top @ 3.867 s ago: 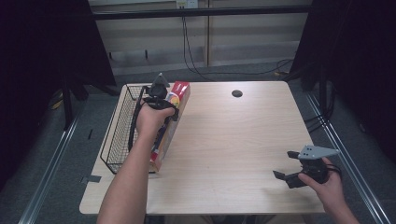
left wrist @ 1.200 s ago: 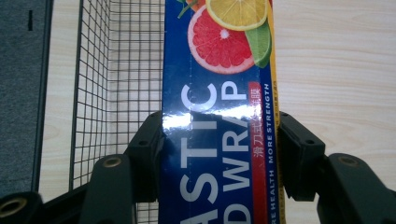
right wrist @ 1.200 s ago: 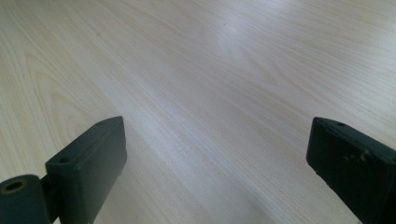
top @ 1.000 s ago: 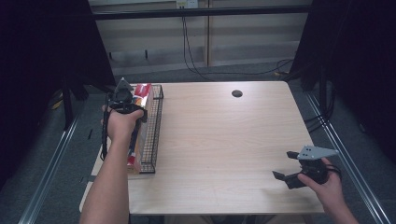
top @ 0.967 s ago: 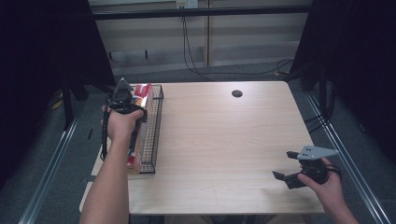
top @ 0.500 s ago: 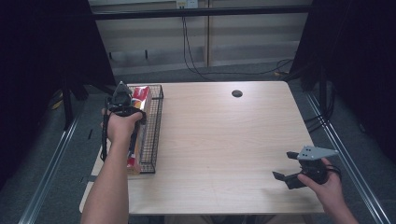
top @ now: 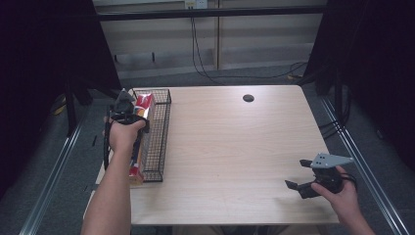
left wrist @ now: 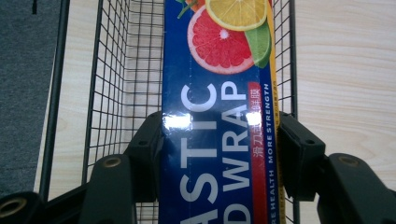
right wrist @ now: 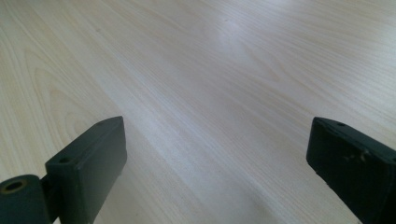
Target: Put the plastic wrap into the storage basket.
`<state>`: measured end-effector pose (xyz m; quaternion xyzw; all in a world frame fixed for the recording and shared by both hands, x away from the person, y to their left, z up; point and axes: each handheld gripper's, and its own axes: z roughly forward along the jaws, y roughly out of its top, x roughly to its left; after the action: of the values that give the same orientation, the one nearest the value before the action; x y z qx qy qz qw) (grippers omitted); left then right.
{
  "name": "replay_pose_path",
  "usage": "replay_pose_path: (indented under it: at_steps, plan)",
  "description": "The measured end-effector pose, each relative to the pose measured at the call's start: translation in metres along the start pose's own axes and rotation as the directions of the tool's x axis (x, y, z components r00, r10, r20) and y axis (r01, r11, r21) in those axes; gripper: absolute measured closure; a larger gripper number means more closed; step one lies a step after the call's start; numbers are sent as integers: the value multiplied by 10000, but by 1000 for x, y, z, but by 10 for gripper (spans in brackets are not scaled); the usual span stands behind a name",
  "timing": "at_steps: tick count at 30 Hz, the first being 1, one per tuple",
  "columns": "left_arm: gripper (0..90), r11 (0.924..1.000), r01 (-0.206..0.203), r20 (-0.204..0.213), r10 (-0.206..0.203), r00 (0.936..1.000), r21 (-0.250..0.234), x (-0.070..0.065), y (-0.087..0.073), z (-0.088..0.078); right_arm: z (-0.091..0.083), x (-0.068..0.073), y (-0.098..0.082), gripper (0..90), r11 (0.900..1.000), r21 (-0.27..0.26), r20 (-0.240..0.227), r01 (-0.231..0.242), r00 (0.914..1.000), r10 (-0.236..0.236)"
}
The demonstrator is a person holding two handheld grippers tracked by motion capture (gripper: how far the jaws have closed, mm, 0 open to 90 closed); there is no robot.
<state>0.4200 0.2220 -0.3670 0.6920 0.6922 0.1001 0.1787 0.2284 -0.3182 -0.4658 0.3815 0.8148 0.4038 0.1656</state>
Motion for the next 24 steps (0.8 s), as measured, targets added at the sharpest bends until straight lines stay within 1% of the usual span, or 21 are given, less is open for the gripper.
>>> replay_pose_path:
  at_steps: [2,4,5,6,7,8,9,11,12,16,17,18,19,21,22,23,24]
  plan:
    - [430,10000,24,-23,-24,10000,33,2,0,2,0,0,0,48,10000,9,30,-10,10000,10]
    - [430,9999,-59,-21,59,10000,81,3,0,3,0,0,0,48,10000,19,19,11,10000,-11]
    - [430,9999,-7,-25,7,10000,104,3,0,4,1,0,0,48,10000,13,39,9,10000,-9]
    - [430,9999,-89,-50,89,9999,93,4,0,5,1,0,0,48,10000,19,37,-5,10000,5]
    - [430,9999,-35,-12,35,10000,112,4,-1,6,1,0,0,48,10000,44,70,1,10000,-1]
    - [430,9998,-97,6,97,10000,148,5,0,7,1,0,0,48,10000,41,75,39,10000,-39]
    - [430,9999,-62,-42,63,10000,144,5,0,7,2,0,0,48,10000,47,72,47,10000,-47]
    - [429,9999,92,45,-93,9999,138,4,0,9,2,0,0,48,10000,61,81,26,10000,-26]
    - [430,9999,11,23,-11,10000,142,4,0,9,2,0,0,48,10000,48,66,67,10000,-68]
    - [429,9999,-42,14,41,10000,157,5,1,10,3,0,0,48,10000,61,76,67,9999,-67]
    - [429,9998,-45,-26,46,10000,179,5,1,11,3,0,0,48,10000,62,79,61,10000,-61]
    - [429,9998,85,47,-85,10000,162,4,1,12,3,0,0,48,10000,64,78,56,10000,-56]
    - [429,9999,25,-21,-25,10000,153,5,1,12,3,0,0,48,10000,56,76,61,10000,-61]
    - [429,9998,82,-3,-82,10000,177,5,2,13,2,0,0,48,10000,58,70,69,10000,-70]
    - [429,9998,-41,-7,41,10000,196,6,2,13,2,0,0,48,10000,60,75,75,9999,-76]
    - [429,9997,105,23,-106,9999,206,6,2,14,3,0,0,48,10000,56,75,67,9999,-68]
    - [429,9998,32,-13,-32,10000,201,7,2,15,3,0,0,48,10000,54,78,57,10000,-58]
